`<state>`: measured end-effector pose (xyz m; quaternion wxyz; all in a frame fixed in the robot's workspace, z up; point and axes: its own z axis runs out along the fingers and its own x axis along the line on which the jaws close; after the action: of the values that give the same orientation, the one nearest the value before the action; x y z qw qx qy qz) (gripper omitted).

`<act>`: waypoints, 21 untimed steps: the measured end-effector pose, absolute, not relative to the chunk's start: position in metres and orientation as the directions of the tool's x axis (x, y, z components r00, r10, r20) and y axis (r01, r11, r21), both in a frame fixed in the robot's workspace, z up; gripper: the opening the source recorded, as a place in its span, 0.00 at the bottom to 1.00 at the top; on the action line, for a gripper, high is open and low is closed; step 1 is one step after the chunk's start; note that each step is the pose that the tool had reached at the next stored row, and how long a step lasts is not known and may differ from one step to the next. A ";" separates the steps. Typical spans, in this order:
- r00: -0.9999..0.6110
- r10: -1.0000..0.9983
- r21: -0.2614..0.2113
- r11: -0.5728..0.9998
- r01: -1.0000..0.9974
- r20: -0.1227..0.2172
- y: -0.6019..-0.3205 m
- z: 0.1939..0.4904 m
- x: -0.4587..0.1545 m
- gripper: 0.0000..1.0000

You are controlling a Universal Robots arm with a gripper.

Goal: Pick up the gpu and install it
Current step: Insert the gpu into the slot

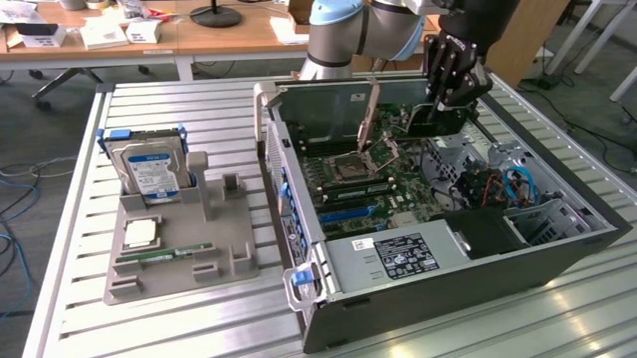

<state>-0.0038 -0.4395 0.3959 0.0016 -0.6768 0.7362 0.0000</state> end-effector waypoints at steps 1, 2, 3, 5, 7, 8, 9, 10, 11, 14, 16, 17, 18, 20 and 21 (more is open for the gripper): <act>-0.084 -0.996 -0.002 0.084 -0.996 -0.004 -0.440 0.396 -0.004 0.26; -0.084 -0.996 -0.002 0.084 -0.996 -0.004 -0.440 0.396 -0.004 0.26; -0.084 -0.996 -0.002 0.084 -0.996 -0.004 -0.440 0.396 -0.004 0.26; -0.084 -0.996 -0.002 0.084 -0.996 -0.004 -0.440 0.395 -0.005 0.26; -0.084 -0.996 -0.002 0.084 -0.996 -0.005 -0.440 0.394 -0.005 0.26; -0.084 -0.996 -0.002 0.084 -0.996 -0.005 -0.440 0.394 -0.006 0.26; -0.084 -0.996 -0.002 0.084 -0.996 -0.006 -0.440 0.393 -0.006 0.26; -0.084 -0.996 -0.002 0.084 -0.996 -0.006 -0.440 0.393 -0.007 0.26; -0.084 -0.996 -0.002 0.084 -0.996 -0.007 -0.440 0.393 -0.007 0.26; -0.084 -0.996 -0.002 0.084 -0.997 -0.008 -0.440 0.392 -0.008 0.26; -0.083 -0.996 -0.002 0.083 -0.997 -0.008 -0.440 0.392 -0.008 0.26; -0.084 -0.996 -0.002 0.084 -0.996 -0.008 -0.440 0.392 -0.008 0.26; -0.084 -0.996 -0.002 0.084 -0.996 -0.008 -0.440 0.392 -0.008 0.26; -0.084 -0.996 -0.002 0.084 -0.996 -0.009 -0.440 0.391 -0.008 0.26; -0.084 -0.996 -0.002 0.084 -0.996 -0.009 -0.440 0.390 -0.008 0.26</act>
<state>-0.0085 -0.4395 0.3905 0.0039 -0.6768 0.7361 0.0024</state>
